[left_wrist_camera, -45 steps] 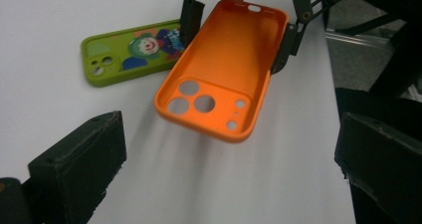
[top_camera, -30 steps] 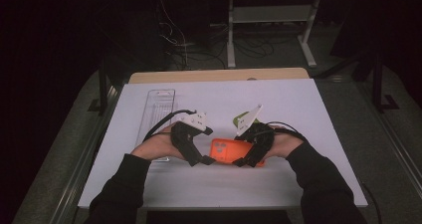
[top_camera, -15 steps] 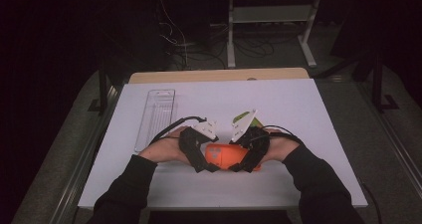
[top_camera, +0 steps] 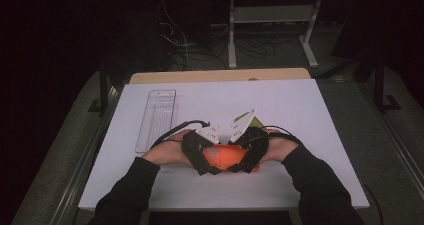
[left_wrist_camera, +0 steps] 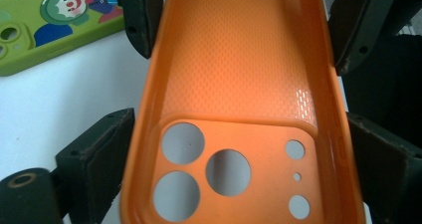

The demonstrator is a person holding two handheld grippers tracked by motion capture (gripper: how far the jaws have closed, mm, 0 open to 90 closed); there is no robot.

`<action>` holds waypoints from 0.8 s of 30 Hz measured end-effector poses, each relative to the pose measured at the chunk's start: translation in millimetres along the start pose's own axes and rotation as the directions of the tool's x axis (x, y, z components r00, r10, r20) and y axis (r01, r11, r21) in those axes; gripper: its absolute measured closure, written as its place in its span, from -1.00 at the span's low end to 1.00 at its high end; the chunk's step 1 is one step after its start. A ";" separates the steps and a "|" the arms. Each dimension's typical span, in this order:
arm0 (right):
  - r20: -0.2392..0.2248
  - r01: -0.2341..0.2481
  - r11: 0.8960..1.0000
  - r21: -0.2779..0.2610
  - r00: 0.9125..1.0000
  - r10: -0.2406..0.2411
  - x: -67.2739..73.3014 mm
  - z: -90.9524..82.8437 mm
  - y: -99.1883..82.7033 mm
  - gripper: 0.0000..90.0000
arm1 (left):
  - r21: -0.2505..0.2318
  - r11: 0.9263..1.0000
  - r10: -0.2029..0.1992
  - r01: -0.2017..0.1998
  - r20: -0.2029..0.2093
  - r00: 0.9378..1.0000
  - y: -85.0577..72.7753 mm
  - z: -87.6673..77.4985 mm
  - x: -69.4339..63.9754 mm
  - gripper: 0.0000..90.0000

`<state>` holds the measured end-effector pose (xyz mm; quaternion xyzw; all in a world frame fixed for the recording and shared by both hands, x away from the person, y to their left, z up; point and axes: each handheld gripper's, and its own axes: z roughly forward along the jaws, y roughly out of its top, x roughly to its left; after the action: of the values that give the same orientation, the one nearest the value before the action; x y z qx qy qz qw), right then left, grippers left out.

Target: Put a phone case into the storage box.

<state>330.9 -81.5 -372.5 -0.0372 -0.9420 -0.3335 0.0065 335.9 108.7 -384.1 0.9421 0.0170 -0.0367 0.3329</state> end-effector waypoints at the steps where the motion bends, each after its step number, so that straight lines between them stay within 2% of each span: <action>1: 0.001 0.003 1.000 0.002 1.000 -0.003 -0.1 0.9 0.0 -0.66 | -0.001 1.000 0.001 -0.001 0.010 1.000 -0.1 0.0 0.0 -0.80; 4: -0.006 0.008 1.000 0.003 1.000 -0.008 -1.2 2.9 0.0 -0.67 | -0.007 1.000 0.007 -0.007 0.012 1.000 0.0 0.6 -0.3 -0.71; 16: -0.017 0.002 1.000 -0.003 1.000 -0.002 -1.9 4.1 -1.6 -0.67 | -0.009 1.000 0.018 -0.018 0.014 1.000 -0.4 -0.2 -1.2 -0.65; 22: -0.013 -0.028 0.999 -0.029 1.000 0.027 -2.7 0.9 -3.6 -0.73 | -0.008 1.000 0.007 -0.007 -0.007 1.000 -0.5 -3.2 -2.5 -0.65; 24: -0.019 -0.053 0.998 -0.036 0.998 0.053 -4.2 -1.8 -4.6 -0.84 | 0.006 1.000 0.004 -0.003 -0.022 1.000 -1.8 -4.0 -2.0 -0.65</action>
<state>334.7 -86.4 -374.2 -0.0592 -0.9344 -0.3504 0.0231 334.0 112.5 -382.0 0.9435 0.0189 -0.0259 0.3299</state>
